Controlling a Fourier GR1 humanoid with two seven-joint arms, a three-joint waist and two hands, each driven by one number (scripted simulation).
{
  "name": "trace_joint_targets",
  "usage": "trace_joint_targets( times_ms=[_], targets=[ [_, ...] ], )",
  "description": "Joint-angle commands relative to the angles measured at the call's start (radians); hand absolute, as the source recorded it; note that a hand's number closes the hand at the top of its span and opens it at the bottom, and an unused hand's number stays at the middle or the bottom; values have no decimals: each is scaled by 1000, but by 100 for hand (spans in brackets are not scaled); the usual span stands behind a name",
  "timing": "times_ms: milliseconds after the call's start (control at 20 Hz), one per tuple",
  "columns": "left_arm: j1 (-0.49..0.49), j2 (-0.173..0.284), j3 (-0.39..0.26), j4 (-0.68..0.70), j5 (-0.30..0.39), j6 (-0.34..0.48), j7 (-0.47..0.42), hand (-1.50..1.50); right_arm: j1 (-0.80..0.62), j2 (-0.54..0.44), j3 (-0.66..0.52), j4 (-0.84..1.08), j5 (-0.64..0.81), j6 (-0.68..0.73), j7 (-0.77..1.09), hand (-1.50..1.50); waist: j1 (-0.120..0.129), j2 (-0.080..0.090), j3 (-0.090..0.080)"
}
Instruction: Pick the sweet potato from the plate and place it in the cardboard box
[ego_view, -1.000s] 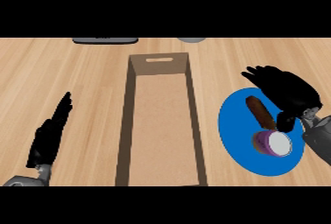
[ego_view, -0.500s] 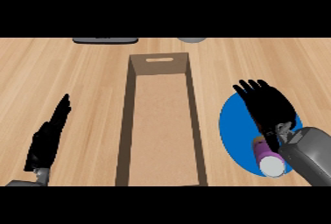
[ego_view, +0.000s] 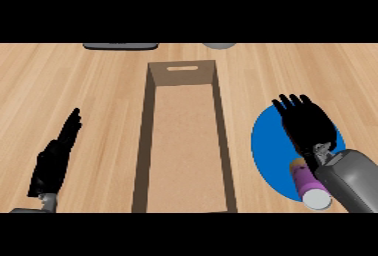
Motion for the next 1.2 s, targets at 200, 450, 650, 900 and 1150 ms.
trace_joint_targets(
  times_ms=[200, 450, 650, 900, 1150],
  targets=[
    [-14, -46, 32, 22, -59, -20, -9, 0, 23, 86, -53, 130, 125, -81, -104, -150, 2, 7, 10],
    [5, -53, 30, -68, -78, -40, 77, 0, 95, 121, -65, 125, 194, -134, -103, -150, 2, 7, 10],
    [42, -55, 98, -74, -50, -96, 25, 0, 39, 135, -144, 131, 219, -69, -161, -150, 3, 6, 10],
    [64, -113, 63, -103, -125, -69, 52, 0, 114, 142, -178, 78, 264, -76, -182, -150, 0, 6, 10],
    [-18, -119, 126, 21, -116, -116, 6, 0, 31, 191, -229, 271, 314, -145, -267, -150, 2, 8, 10]
  ],
)
